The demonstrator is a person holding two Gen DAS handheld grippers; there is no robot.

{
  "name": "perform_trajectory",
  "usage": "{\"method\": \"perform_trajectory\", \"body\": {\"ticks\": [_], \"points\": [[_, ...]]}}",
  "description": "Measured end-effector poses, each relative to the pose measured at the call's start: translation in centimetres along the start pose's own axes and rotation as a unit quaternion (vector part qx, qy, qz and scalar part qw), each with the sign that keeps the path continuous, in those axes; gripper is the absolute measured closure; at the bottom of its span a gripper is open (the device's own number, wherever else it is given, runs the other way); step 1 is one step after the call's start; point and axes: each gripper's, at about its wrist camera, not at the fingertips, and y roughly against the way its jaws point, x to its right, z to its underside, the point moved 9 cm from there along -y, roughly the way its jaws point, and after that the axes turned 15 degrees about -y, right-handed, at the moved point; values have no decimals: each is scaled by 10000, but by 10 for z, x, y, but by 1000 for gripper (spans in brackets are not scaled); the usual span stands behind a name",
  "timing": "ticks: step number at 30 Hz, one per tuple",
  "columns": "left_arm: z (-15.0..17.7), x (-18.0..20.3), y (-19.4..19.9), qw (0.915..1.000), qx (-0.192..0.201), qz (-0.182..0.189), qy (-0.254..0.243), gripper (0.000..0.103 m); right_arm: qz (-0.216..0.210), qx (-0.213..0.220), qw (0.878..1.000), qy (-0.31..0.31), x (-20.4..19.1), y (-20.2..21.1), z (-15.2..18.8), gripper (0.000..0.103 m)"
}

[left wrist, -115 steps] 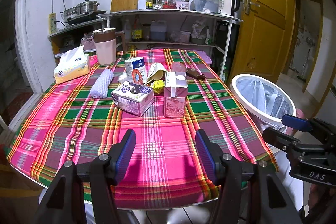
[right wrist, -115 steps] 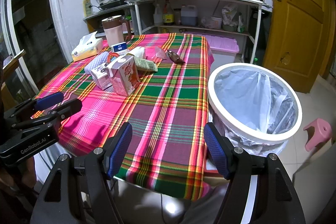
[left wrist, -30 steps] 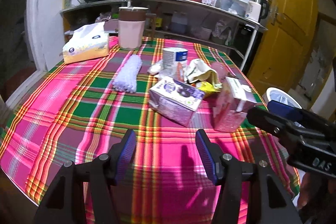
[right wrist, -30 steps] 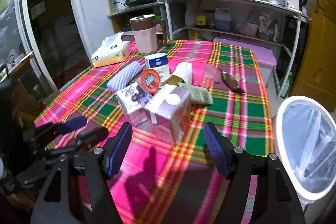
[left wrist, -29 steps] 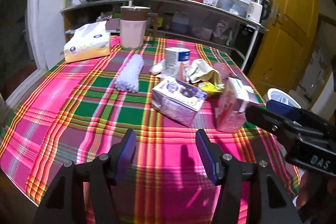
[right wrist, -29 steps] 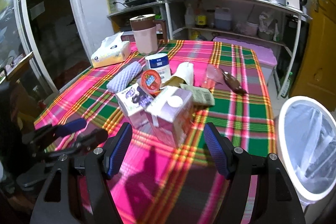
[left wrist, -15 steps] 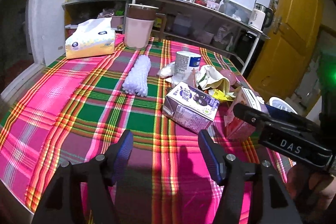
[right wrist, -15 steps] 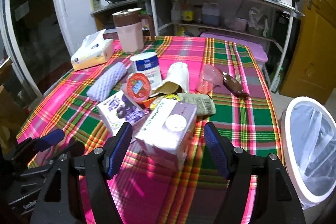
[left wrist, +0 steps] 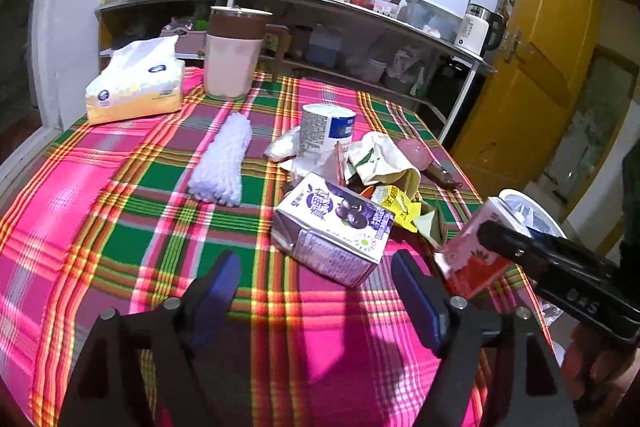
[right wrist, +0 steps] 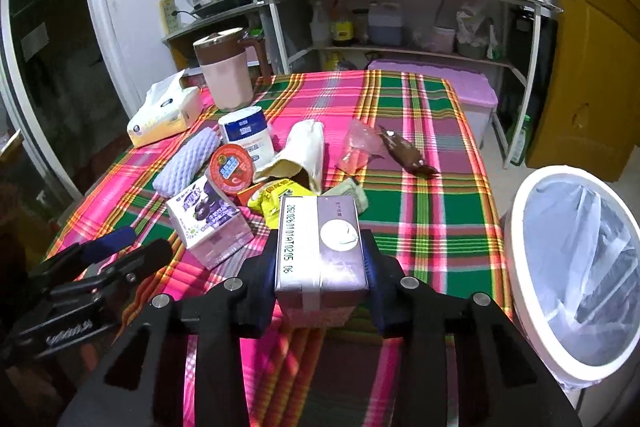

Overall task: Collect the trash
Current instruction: 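Grasp the pink juice carton with the right tool while the left tool grasps the purple milk carton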

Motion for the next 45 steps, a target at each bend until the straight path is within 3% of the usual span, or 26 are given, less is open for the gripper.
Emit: {"method": "perform_trajectory", "body": {"ticks": [8, 19, 25, 33, 37, 45], "points": [[2, 8, -29, 9989, -367, -230, -188, 24, -63, 5, 9999, -128, 12, 7, -1, 65], [18, -55, -7, 9912, -415, -1126, 564, 24, -200, -7, 9996, -199, 19, 10, -2, 65], [1, -33, -7, 9956, -159, -785, 488, 24, -177, 0, 9996, -241, 24, 11, -2, 65], [-9, -27, -38, 9944, -471, -778, 539, 24, -121, 63, 9996, -262, 31, 16, -5, 65], [-4, -31, -42, 9935, -646, -747, 569, 42, -123, 74, 9995, -275, 32, 16, -6, 65], [-5, -25, -18, 9952, -364, -813, 402, 48, -138, 135, 9994, -278, 35, 27, -5, 65]]}}
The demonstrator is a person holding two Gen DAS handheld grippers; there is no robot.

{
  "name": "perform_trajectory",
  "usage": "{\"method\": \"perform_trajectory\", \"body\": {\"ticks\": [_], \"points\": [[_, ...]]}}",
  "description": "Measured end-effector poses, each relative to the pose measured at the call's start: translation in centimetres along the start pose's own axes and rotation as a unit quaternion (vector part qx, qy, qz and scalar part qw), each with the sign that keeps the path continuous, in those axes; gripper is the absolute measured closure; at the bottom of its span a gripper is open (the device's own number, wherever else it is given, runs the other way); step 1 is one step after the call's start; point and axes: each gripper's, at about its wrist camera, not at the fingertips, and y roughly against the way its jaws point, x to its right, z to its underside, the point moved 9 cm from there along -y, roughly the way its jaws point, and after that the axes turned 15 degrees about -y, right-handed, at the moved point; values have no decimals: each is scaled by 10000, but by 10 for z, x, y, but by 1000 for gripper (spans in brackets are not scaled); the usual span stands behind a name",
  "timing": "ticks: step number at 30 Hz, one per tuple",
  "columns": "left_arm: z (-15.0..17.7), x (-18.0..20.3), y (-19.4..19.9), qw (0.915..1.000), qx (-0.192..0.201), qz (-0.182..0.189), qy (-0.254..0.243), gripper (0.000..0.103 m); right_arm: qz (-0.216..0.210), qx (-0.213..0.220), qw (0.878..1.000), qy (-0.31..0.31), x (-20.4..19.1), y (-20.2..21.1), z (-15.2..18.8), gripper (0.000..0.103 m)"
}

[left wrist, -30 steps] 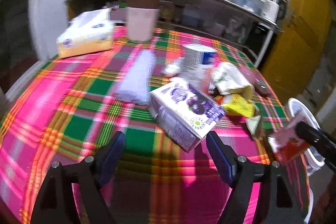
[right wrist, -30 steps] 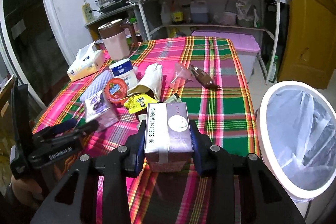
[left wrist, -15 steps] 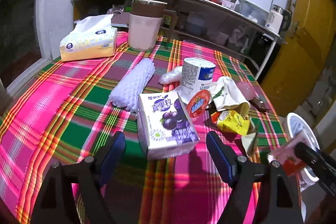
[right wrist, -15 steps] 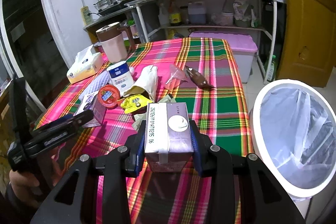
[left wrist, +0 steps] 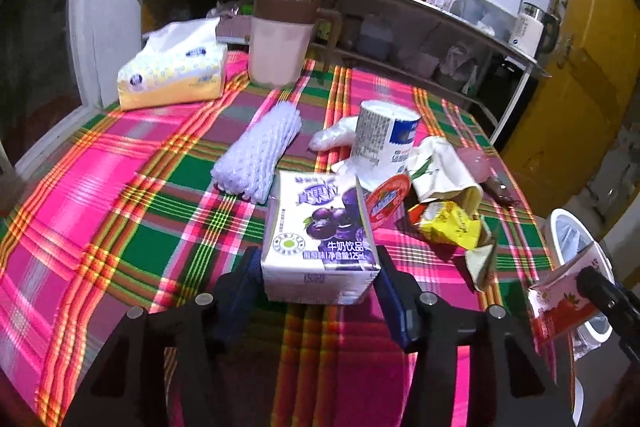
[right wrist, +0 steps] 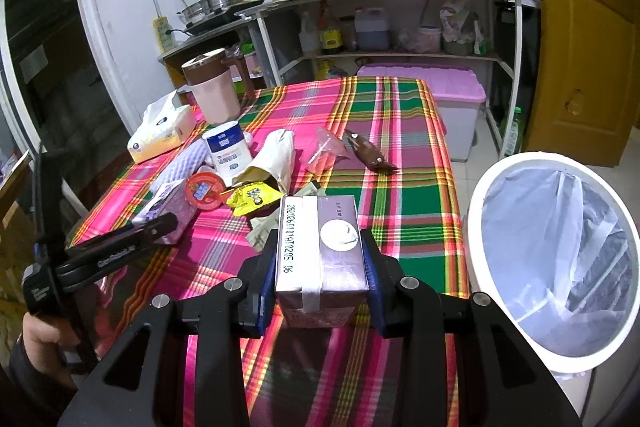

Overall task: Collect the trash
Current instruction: 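Grasp the pink juice carton with the right tool while the left tool grasps the purple milk carton, then carry both cartons over the white bin and open both tools to drop them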

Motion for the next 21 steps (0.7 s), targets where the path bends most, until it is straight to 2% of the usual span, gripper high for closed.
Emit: {"method": "perform_trajectory", "body": {"ticks": [12, 21], "points": [[-12, 30, 49, 9984, 472, 184, -270, 49, 116, 279, 9994, -174, 24, 30, -7, 65], [-29, 99, 56, 9914, 613, 844, -790, 49, 405, 588, 9963, -469, 66, 56, -19, 65]]}}
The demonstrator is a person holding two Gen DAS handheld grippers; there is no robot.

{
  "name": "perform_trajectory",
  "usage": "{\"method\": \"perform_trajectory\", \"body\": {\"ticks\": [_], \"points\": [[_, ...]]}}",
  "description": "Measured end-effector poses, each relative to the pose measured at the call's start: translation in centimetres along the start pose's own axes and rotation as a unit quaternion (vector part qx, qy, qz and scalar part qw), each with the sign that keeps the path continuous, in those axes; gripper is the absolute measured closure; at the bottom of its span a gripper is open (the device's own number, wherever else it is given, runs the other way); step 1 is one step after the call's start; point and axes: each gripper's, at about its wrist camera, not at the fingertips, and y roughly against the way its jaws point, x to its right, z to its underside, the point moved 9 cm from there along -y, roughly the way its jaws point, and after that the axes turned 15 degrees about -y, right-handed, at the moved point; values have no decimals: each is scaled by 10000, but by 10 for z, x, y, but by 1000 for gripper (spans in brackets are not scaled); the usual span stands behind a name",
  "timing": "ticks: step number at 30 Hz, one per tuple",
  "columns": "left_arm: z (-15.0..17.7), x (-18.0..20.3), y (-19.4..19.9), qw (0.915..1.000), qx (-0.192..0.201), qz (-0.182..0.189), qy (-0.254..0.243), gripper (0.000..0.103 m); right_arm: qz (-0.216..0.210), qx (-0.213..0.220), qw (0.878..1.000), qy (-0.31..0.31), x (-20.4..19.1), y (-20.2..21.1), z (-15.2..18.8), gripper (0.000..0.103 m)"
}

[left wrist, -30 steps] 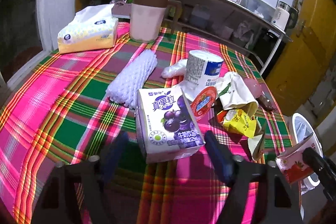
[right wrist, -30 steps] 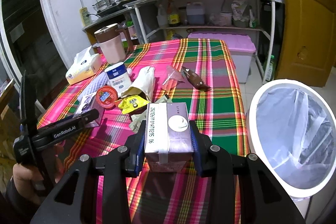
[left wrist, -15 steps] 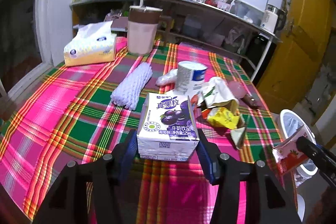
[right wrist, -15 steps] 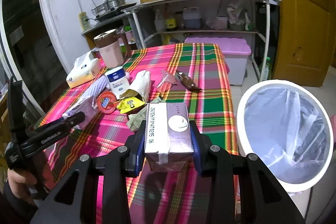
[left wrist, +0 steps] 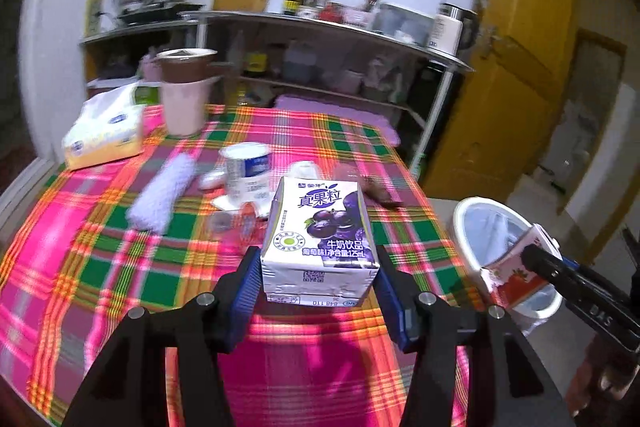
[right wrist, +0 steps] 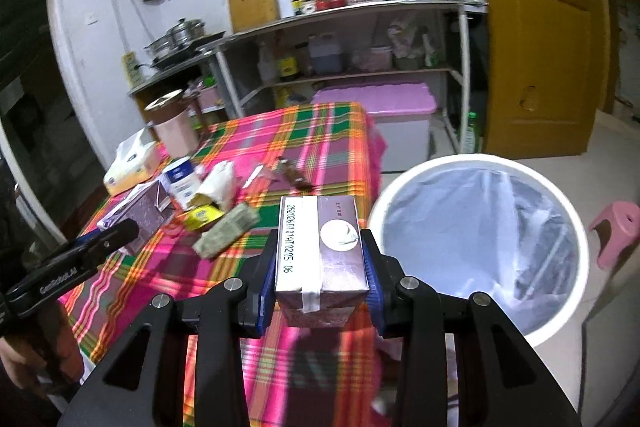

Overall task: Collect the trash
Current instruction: 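Carry both cartons over the white bin and open both tools to drop them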

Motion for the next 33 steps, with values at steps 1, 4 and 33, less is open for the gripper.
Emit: {"method": "perform_trajectory", "body": {"ticks": [1, 4, 33], "points": [[-3, 10, -3, 9999, 0, 108, -71, 49, 49, 33, 10000, -46, 7, 2, -2, 65], [-10, 36, -11, 9990, 3, 360, -262, 49, 209, 141, 9995, -190, 29, 10, -9, 65], [-24, 226, -103, 9611, -595, 2158, -1615, 48, 1192, -134, 9886, -910, 159, -3, -14, 65]]}}
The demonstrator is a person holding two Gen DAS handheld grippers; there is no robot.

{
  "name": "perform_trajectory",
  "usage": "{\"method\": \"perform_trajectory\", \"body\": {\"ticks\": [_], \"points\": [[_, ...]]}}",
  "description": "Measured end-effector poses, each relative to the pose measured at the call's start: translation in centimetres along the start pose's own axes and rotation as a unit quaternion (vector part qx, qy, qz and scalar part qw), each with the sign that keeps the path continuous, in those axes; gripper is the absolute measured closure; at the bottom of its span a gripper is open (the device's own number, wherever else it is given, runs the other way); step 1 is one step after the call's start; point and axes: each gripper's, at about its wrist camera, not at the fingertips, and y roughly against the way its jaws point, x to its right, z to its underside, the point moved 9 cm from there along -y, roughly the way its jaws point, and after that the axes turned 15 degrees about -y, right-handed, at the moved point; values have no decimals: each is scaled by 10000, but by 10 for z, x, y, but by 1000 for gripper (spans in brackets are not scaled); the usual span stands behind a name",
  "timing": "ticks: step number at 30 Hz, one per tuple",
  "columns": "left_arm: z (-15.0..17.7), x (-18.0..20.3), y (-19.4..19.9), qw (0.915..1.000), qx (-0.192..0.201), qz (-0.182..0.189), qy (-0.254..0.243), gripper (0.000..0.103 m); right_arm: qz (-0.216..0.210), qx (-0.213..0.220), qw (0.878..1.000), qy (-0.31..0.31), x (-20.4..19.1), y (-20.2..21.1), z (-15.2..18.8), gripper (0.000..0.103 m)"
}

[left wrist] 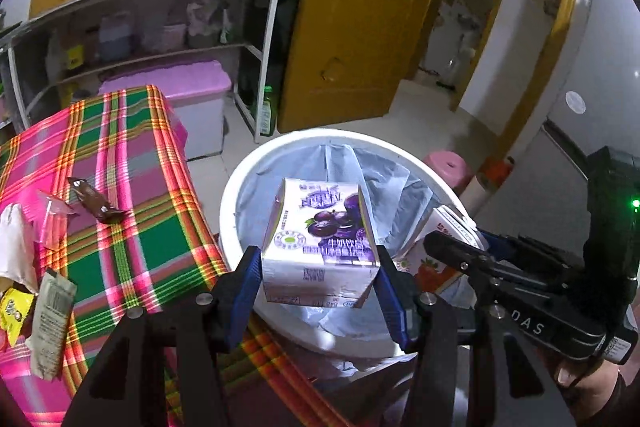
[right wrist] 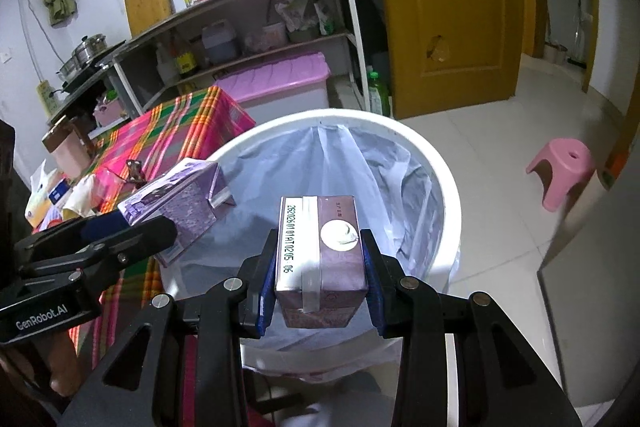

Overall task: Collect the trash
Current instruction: 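Carry both cartons over the white bin and open both tools to drop them, then move both tools back to the table toward the remaining trash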

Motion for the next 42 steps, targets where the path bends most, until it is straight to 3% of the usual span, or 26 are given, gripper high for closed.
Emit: {"method": "perform_trajectory", "body": {"ticks": [5, 8, 19, 42], "points": [[0, 2, -2, 10000, -24, -8, -46, 48, -51, -103, 9999, -12, 1, -4, 2, 63], [0, 0, 2, 10000, 6, -25, -5, 48, -86, -25, 10000, -43, 2, -1, -1, 55], [4, -13, 37, 9991, 315, -170, 242, 48, -239, 162, 9995, 102, -16, 23, 0, 55], [84, -71, 133, 9858, 536, -1235, 1005, 48, -1041, -147, 9899, 951, -113, 50, 55, 55]]}}
